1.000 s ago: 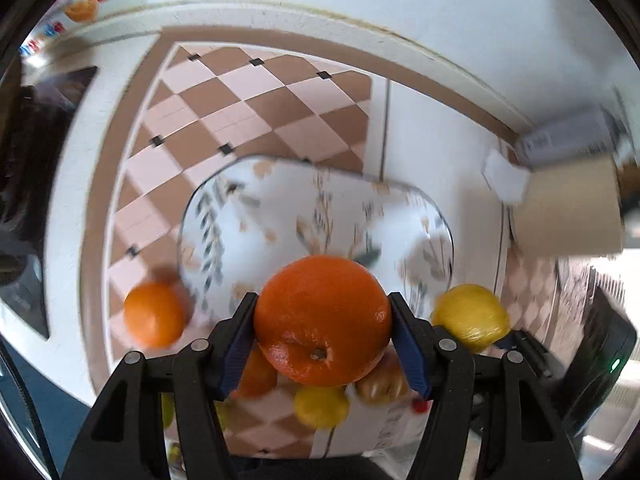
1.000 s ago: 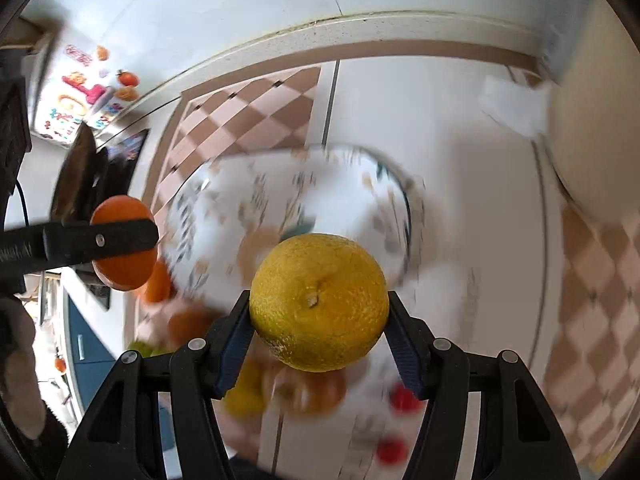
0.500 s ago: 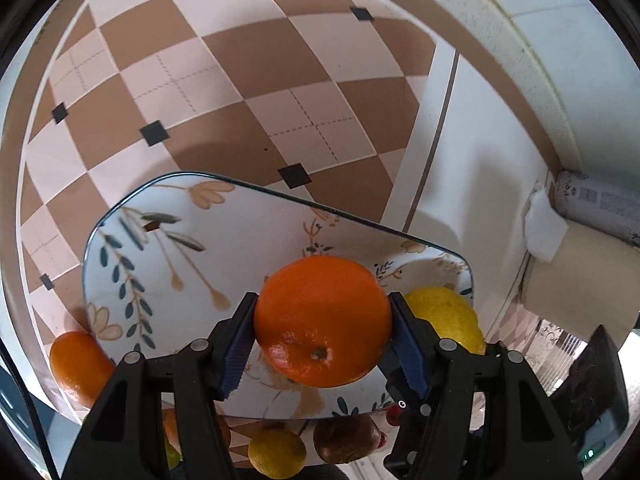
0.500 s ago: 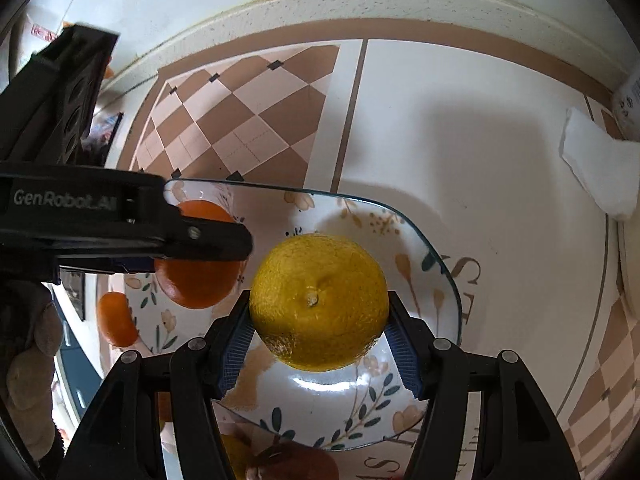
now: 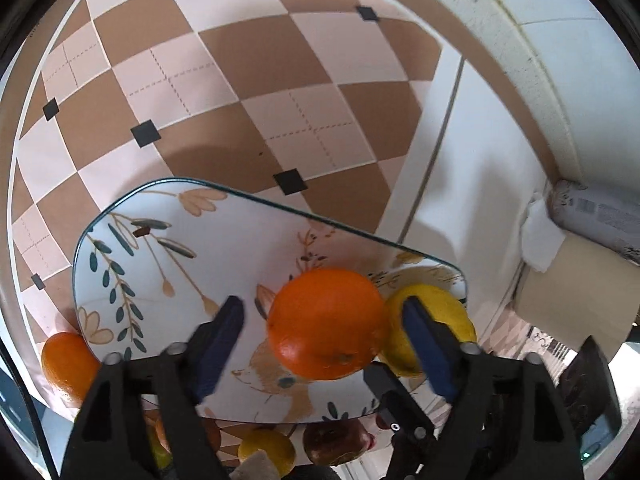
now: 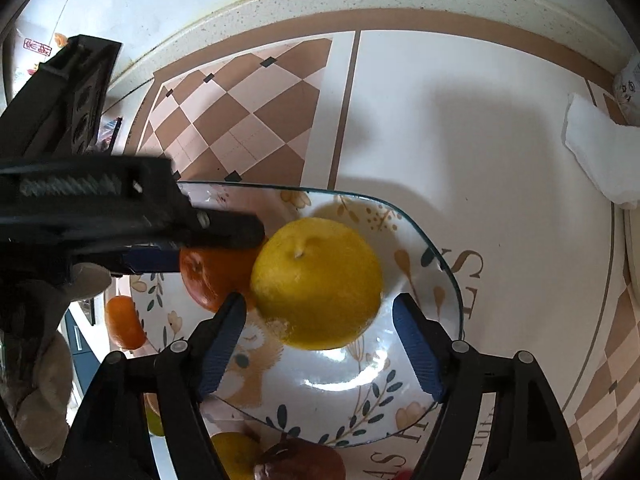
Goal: Organize fruits
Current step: 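Carry the orange onto the floral plate and release while the right gripper places the yellow citrus beside it, then withdraw both grippers and reach toward the remaining fruits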
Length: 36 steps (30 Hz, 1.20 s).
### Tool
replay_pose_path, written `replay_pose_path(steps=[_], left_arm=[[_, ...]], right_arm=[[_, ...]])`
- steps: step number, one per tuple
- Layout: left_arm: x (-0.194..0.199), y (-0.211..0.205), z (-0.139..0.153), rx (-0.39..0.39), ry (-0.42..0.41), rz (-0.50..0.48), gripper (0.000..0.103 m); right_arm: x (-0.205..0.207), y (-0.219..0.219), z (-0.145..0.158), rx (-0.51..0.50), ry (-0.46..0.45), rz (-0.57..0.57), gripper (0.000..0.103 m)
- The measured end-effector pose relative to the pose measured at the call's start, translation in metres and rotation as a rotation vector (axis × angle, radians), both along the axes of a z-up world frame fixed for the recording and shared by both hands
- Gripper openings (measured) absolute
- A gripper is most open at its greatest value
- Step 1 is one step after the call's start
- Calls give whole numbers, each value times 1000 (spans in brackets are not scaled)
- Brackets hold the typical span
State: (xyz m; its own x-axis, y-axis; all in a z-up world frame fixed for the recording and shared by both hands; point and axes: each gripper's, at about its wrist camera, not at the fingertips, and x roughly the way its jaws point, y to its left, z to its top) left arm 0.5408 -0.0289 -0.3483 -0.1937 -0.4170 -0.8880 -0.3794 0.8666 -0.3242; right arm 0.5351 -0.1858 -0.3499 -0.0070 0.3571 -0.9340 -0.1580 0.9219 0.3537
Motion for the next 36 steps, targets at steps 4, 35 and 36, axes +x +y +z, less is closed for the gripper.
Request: replay_pose_path(steps=[4, 35, 36], left_arm=[[-2, 6, 9, -4, -19, 17, 86], [-157, 8, 173, 556, -541, -244, 86], [-163, 10, 178, 556, -550, -241, 86]], right_arm=[[-8, -7, 9, 12, 3, -15, 80], [-136, -32, 148, -153, -231, -162, 93], [-141, -31, 154, -151, -239, -163, 93]])
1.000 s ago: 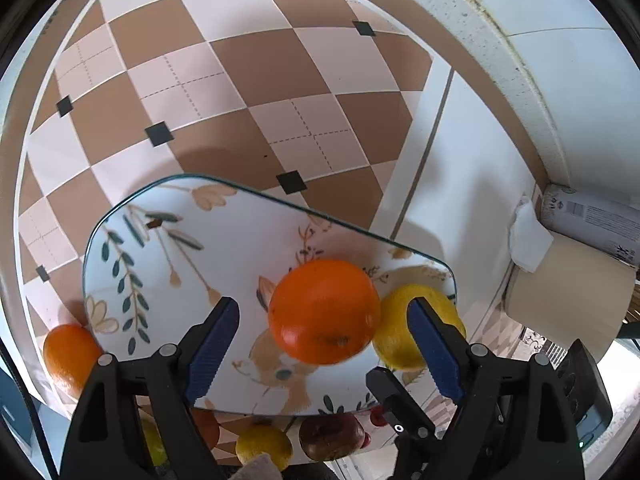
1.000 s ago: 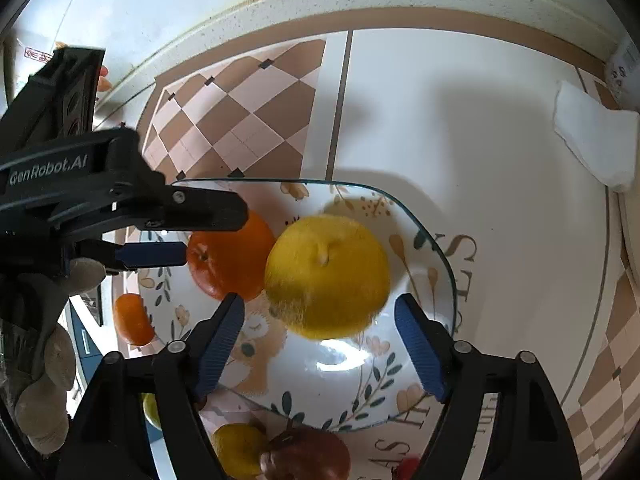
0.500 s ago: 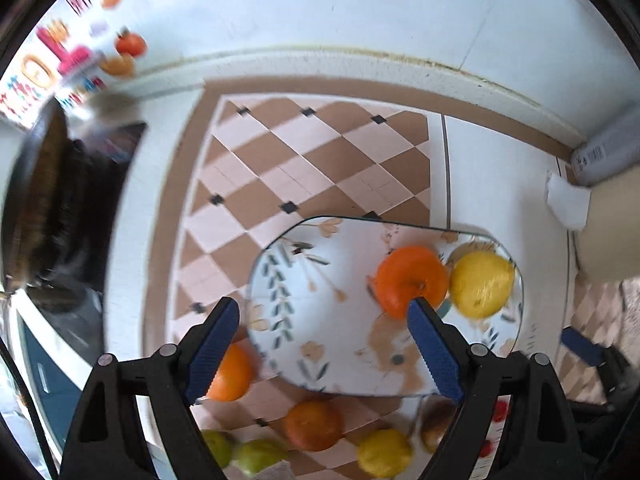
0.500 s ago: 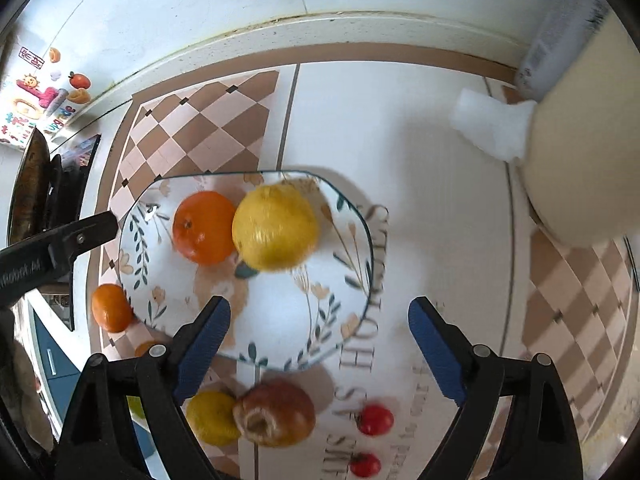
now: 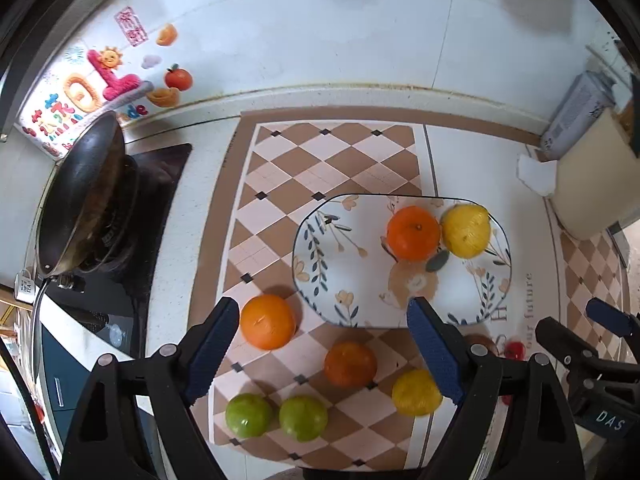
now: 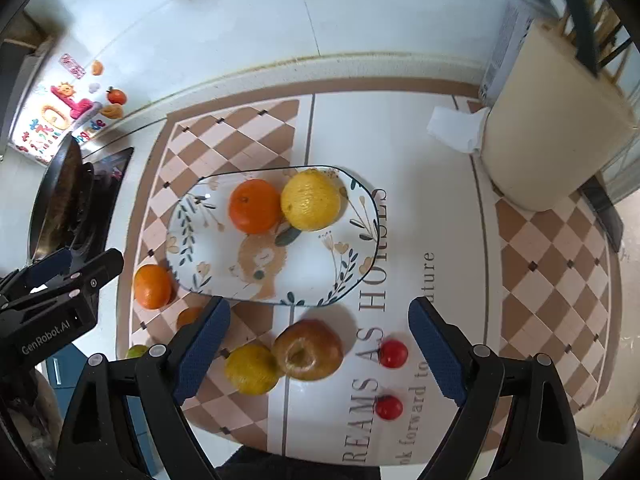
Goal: Organize fruits
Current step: 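Withdraw both grippers and reach toward the remaining fruits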
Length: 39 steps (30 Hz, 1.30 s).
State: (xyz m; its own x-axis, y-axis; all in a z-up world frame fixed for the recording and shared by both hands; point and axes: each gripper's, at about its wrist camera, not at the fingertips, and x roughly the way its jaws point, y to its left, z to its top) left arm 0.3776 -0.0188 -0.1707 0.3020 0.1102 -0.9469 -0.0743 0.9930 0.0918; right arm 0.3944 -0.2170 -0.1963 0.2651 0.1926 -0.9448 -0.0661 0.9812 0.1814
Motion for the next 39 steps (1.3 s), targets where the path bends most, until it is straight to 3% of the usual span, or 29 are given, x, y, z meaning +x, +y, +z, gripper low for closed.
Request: replay_pose_path(steps=[12, 21, 23, 26, 33, 39], left_arm=[[-62, 12, 58, -18, -122, -23, 86], [-87, 11, 77, -60, -160, -40, 86], [-86, 11, 73, -54, -152, -43, 86], [-81, 14, 57, -42, -127, -39, 101], [-59, 32, -2, 90, -25, 15, 101], [-34, 39, -53, 54, 115, 55, 101]], right_arm=[[-69, 5, 70, 16, -109, -25, 93], [-93, 1, 90, 69, -140, -55, 93], [-90, -5, 82, 102, -117, -72, 93], [-82, -16, 56, 145, -58, -109, 93], [-49, -27, -45, 180, 123, -173, 93], [-23, -3, -114, 144, 241, -131, 90]])
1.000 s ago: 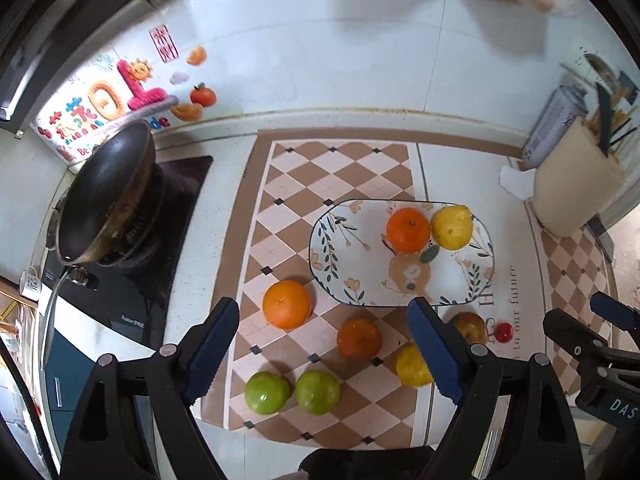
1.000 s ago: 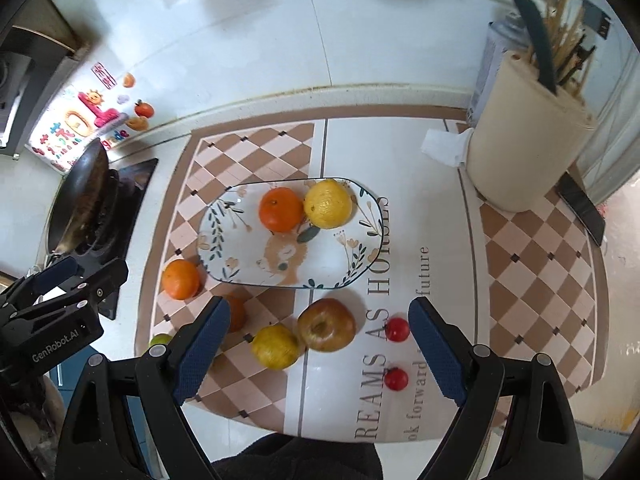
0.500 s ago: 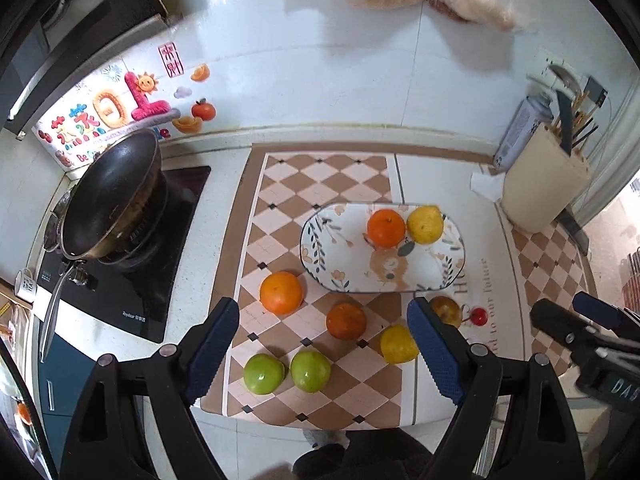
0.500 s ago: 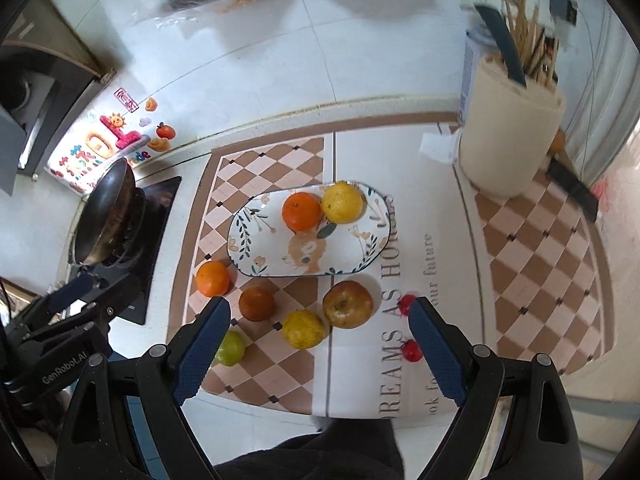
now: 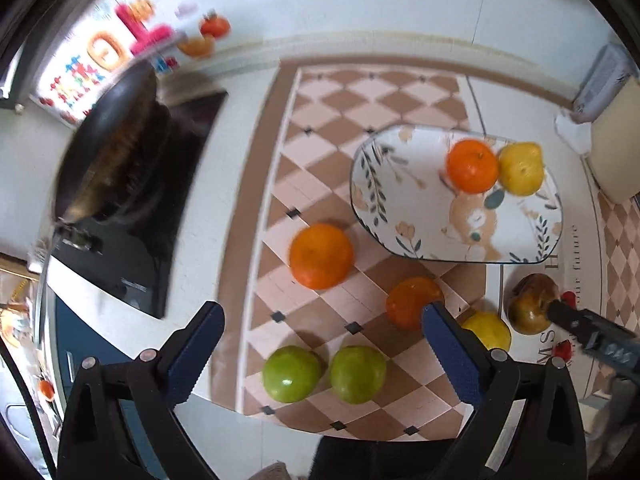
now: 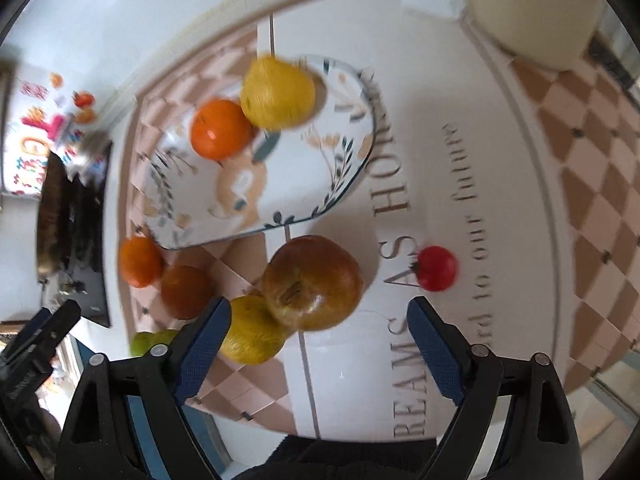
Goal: Organize fruits
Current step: 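Withdraw both grippers and reach toward the remaining fruits, then grasp a dark orange with the left gripper while the right gripper grasps the brown pear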
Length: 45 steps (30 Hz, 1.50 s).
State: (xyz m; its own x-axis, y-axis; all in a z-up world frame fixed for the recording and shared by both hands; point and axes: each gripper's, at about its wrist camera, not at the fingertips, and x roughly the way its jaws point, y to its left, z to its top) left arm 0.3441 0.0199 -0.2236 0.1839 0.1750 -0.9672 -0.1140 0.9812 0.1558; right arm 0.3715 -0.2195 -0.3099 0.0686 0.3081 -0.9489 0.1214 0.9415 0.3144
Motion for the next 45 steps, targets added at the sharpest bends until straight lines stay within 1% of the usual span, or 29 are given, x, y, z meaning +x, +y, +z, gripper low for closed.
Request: replay_pose_path(steps=[3, 4, 5, 6, 10, 13, 16, 20, 22, 24, 25, 26, 29, 33, 35, 37, 38, 41, 43, 45], left_arm=[[10, -4, -20, -42, 61, 10, 101], [13, -6, -28, -56, 85, 9, 101], [17, -9, -38, -74, 121, 9, 101], [19, -10, -46, -95, 146, 11, 101], [26, -16, -74, -146, 232, 18, 101], [27, -22, -86, -155, 256, 4, 101], [29, -30, -95, -142, 273, -20, 101], [31, -40, -110, -135, 293, -62, 101], [31, -46, -115, -134, 293, -87, 91], [30, -52, -117, -142, 297, -107, 68], [29, -54, -118, -153, 296, -111, 63], [28, -56, -119, -153, 295, -112, 54], [22, -62, -118, -127, 279, -122, 54], [14, -59, -113, -139, 265, -108, 54], [9, -65, -106, -132, 250, -106, 54], [3, -65, -99, -148, 238, -99, 54], [1, -64, -95, -158, 233, -95, 54], [-4, -63, -73, -198, 200, -87, 54], [-4, -59, -49, -240, 163, -75, 54], [2, -57, -32, -267, 133, -68, 54]], right_arm=[[9, 14, -23, -21, 42, 42, 89], [12, 19, -30, -23, 56, 57, 84], [13, 22, -35, -30, 64, 65, 74], [14, 24, -39, -33, 67, 73, 73], [12, 21, -42, -31, 63, 81, 72], [2, 10, -41, -32, 80, 80, 72], [-9, 1, -41, -32, 96, 80, 72], [-13, -2, -45, -9, 97, 68, 73], [-13, -3, -48, -3, 108, 57, 75], [-13, -1, -49, -15, 111, 62, 76], [-13, -5, -48, -17, 111, 65, 77], [-14, -6, -48, -18, 112, 67, 77], [-14, -7, -48, -22, 107, 65, 77], [-15, -8, -48, -19, 92, 67, 77], [-15, -6, -46, -20, 70, 75, 72], [-15, 1, -44, -52, 58, 92, 72], [-14, 2, -42, -52, 50, 98, 72], [-10, 0, -27, -8, 21, 80, 72], [-4, 0, -7, 14, -25, 71, 72], [12, 2, 10, 50, -59, 59, 72]])
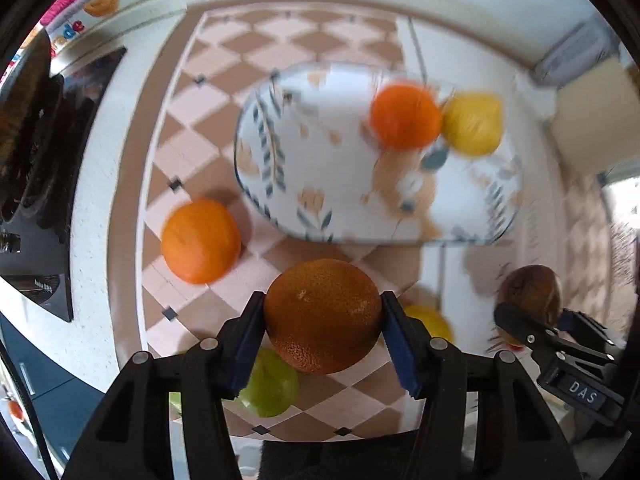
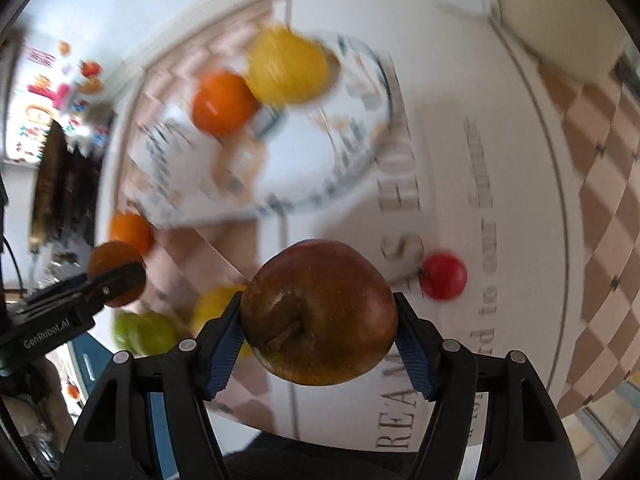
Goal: Organize fruits
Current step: 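Grasp a dark orange with the left gripper while the right gripper grasps the brown pear, then place the dark orange on the plate while the right gripper sets the pear on it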
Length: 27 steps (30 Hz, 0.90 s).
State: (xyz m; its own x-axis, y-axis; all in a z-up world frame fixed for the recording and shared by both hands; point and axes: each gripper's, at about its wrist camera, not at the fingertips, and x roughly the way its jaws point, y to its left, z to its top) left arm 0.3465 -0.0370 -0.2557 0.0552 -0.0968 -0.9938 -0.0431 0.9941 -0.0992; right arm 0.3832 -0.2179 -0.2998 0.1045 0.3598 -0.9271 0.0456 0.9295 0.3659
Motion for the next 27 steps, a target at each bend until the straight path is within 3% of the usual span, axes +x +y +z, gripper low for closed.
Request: replay_pose_path(steps=[3, 6, 14, 21, 27], left_arm=[[31, 11, 20, -29, -21, 5, 54], [68, 18, 19, -10, -19, 5, 54], [158, 34, -41, 5, 95, 14, 54], [173, 23, -79, -11, 190, -8, 55], [174, 24, -78, -8, 196, 6, 55]], right_arm=[[26, 10, 7, -8, -23, 13, 72], [54, 23, -5, -21, 2, 33, 72], [82, 46, -40, -69, 62, 62, 72], [87, 46, -44, -86, 76, 67, 72], [89, 49, -45, -95, 100, 69, 73]])
